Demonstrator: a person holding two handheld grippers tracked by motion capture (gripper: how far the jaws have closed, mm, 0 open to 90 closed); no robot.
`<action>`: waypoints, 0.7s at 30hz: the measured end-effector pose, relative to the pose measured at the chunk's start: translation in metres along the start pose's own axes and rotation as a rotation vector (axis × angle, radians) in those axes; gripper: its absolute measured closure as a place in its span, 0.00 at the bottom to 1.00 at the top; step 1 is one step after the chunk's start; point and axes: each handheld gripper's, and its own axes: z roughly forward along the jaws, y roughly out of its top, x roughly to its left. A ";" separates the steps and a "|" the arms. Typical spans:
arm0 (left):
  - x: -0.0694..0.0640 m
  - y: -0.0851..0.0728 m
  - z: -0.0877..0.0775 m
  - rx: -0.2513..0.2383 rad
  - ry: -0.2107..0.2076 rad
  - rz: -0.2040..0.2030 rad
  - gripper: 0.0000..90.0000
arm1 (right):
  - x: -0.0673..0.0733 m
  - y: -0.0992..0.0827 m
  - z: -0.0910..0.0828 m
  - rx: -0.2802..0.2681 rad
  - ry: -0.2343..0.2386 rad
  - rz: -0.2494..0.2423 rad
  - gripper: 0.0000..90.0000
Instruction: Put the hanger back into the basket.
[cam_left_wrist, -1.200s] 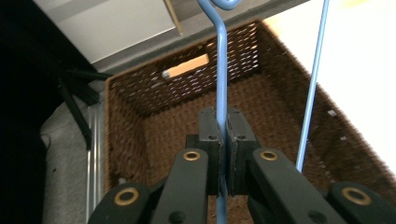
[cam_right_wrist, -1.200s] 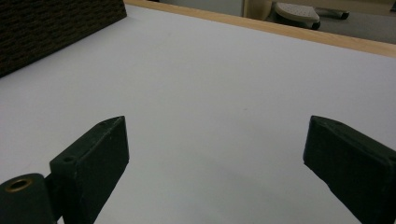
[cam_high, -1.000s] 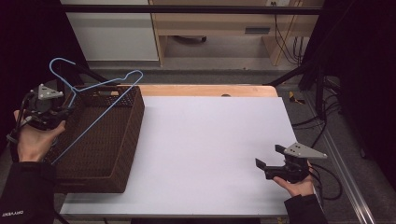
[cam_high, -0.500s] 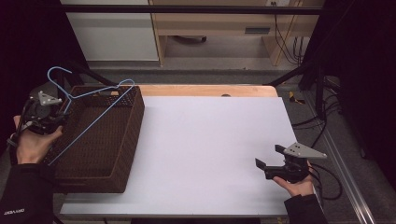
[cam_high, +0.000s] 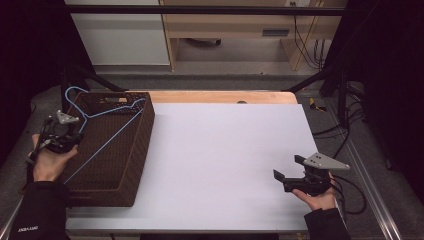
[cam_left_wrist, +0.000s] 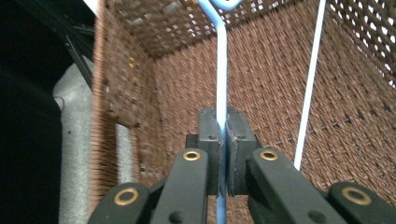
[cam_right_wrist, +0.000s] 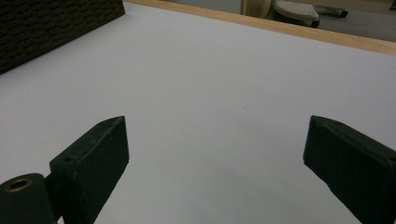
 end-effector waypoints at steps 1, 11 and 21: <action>-0.003 -0.002 0.005 0.010 -0.008 -0.011 0.97 | 0.000 0.000 0.000 0.001 -0.001 -0.001 0.08; -0.005 -0.014 0.021 0.068 0.027 -0.030 0.97 | 0.000 0.000 0.000 0.002 -0.001 -0.005 0.08; -0.005 -0.015 0.027 0.119 -0.003 -0.041 0.93 | -0.001 0.000 -0.001 -0.003 0.000 -0.007 0.08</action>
